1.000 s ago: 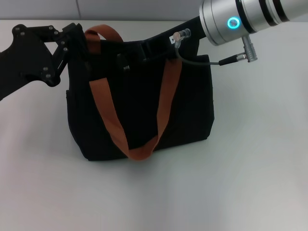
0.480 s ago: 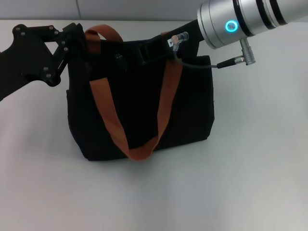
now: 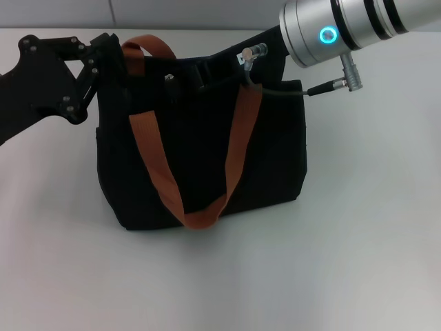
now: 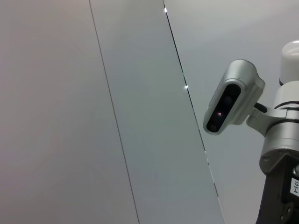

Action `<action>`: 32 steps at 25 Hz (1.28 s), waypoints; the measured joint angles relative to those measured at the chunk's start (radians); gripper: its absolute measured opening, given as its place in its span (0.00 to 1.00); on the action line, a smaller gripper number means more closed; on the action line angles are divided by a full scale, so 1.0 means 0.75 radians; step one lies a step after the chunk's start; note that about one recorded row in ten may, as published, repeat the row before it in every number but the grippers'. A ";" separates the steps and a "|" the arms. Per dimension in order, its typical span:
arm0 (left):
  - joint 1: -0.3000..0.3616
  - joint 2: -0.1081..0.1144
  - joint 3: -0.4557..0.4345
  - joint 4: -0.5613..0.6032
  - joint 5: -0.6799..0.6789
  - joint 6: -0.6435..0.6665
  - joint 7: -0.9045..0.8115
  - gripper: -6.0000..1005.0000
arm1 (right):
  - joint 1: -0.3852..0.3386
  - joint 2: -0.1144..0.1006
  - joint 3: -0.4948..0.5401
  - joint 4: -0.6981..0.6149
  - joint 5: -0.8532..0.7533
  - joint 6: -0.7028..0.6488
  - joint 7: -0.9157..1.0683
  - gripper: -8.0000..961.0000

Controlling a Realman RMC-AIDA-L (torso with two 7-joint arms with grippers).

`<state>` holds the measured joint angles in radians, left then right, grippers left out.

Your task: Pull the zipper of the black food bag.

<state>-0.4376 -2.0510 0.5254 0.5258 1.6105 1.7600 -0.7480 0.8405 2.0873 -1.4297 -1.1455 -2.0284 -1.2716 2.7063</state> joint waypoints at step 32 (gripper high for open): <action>-0.006 0.001 -0.001 -0.007 0.000 0.003 -0.002 0.15 | 0.026 0.000 -0.061 -0.074 -0.172 0.045 0.173 0.01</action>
<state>-0.4418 -2.0505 0.5247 0.5207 1.6106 1.7623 -0.7493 0.8601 2.0874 -1.4753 -1.2010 -2.1570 -1.2382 2.8364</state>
